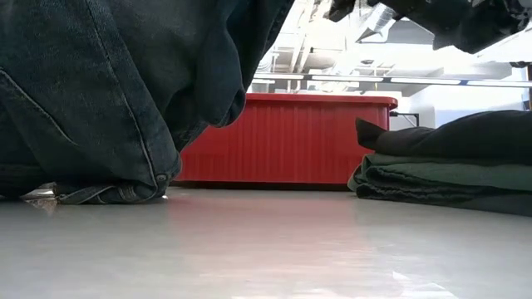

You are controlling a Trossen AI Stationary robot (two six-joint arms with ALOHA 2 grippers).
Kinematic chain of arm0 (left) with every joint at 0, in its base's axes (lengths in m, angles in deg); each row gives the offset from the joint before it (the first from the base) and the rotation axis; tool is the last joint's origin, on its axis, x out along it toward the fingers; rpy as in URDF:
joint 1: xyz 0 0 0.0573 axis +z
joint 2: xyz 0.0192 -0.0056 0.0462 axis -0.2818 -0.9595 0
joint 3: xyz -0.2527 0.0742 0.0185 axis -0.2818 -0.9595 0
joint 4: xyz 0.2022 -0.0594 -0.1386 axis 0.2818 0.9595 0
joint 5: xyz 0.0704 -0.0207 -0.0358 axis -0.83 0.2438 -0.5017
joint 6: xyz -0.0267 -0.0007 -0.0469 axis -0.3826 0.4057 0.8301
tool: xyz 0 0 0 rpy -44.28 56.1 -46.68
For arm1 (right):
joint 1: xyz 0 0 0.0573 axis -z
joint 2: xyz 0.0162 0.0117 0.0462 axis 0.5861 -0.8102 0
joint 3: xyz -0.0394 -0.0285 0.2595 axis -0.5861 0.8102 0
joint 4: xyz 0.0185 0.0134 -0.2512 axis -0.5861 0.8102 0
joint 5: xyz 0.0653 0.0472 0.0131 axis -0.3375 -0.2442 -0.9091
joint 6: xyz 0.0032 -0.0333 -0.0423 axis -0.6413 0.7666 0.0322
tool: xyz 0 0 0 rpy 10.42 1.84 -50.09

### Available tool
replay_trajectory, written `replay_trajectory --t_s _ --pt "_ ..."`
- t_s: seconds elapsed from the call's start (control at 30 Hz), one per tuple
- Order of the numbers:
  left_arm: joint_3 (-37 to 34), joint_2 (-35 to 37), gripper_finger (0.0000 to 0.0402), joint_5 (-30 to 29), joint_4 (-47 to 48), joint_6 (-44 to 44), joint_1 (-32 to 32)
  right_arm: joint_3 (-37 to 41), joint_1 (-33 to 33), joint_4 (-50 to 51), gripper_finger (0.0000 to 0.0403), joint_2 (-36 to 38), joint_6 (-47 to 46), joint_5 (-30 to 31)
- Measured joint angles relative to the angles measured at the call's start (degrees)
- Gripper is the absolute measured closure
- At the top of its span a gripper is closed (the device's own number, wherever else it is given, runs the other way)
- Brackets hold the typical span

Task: Fold laundry
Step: Fold the dark blue jeans

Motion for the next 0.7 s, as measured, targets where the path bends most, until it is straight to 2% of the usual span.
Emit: replay_trajectory --t_s 0.3,0.47,0.7 --pt "0.0 0.0 0.0401 0.0 0.4 0.6 0.0 -5.8 -0.7 1.7 0.0140 -4.0 0.2 -0.4" --pt "0.0 0.0 0.0401 0.0 1.1 0.8 0.0 -7.7 -0.7 -0.7 0.0140 -7.2 -5.4 -4.4" --pt "0.0 0.0 0.0401 0.0 1.8 0.8 0.0 -10.4 -1.2 -8.1 0.0140 -12.2 -11.4 -4.7"
